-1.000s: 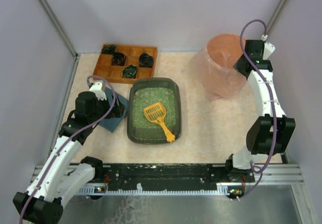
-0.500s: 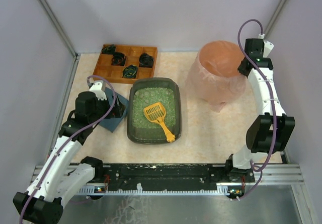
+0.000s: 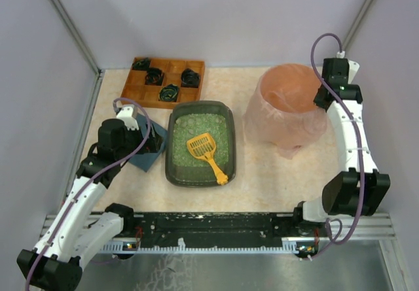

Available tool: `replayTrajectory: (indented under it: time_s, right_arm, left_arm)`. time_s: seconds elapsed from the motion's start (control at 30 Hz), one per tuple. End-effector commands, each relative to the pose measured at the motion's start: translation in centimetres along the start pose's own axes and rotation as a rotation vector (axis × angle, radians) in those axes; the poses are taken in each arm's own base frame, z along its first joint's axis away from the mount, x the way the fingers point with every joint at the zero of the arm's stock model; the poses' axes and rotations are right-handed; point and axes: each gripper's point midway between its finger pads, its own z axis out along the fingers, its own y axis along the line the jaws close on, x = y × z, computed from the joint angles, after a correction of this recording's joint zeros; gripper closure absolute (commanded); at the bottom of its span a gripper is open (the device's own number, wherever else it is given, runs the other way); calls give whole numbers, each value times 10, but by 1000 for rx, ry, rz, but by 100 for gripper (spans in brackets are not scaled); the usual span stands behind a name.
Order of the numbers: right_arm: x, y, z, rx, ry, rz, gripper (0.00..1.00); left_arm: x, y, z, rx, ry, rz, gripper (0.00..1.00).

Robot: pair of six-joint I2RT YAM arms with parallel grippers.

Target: Clean the litter box

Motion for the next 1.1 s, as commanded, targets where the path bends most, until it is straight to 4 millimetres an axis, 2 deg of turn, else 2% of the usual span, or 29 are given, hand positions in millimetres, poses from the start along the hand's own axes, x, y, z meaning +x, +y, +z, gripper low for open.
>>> replayTrajectory:
  time_s: [0.0, 0.1, 0.13, 0.27, 0.37, 0.5, 0.67, 0.8, 0.87, 1.07]
  right_arm:
    - [-7, -17, -30, -6, -82, 28, 100]
    - [2, -20, -35, -12, -76, 31, 100]
    - [6, -20, -36, -17, -70, 32, 95]
    - [12, -24, -38, -12, -62, 36, 62]
    - [14, -30, -43, 7, -61, 35, 50]
    - [3, -42, -62, 37, -115, 53, 46]
    - [-24, -64, -110, 40, -267, 82, 45]
    - [-36, -62, -153, -87, -377, 85, 41]
    - [-34, -55, -171, -177, -415, 55, 40]
    - [-1, -34, -208, -429, -461, -70, 37]
  left_arm:
    - [-5, -5, 0, 27, -24, 15, 0]
    - [-5, -5, 0, 25, -24, 15, 0]
    - [-5, -5, 0, 26, -24, 15, 0]
    - [-5, -5, 0, 28, -24, 15, 0]
    - [-4, -5, 0, 28, -20, 15, 0]
    - [-4, -6, 1, 30, -18, 15, 0]
    - [-3, -6, 1, 34, -18, 15, 0]
    - [-2, -6, 2, 34, -13, 16, 0]
    - [-3, -7, 2, 35, -12, 15, 0]
    - [-4, -6, 1, 31, -19, 13, 0]
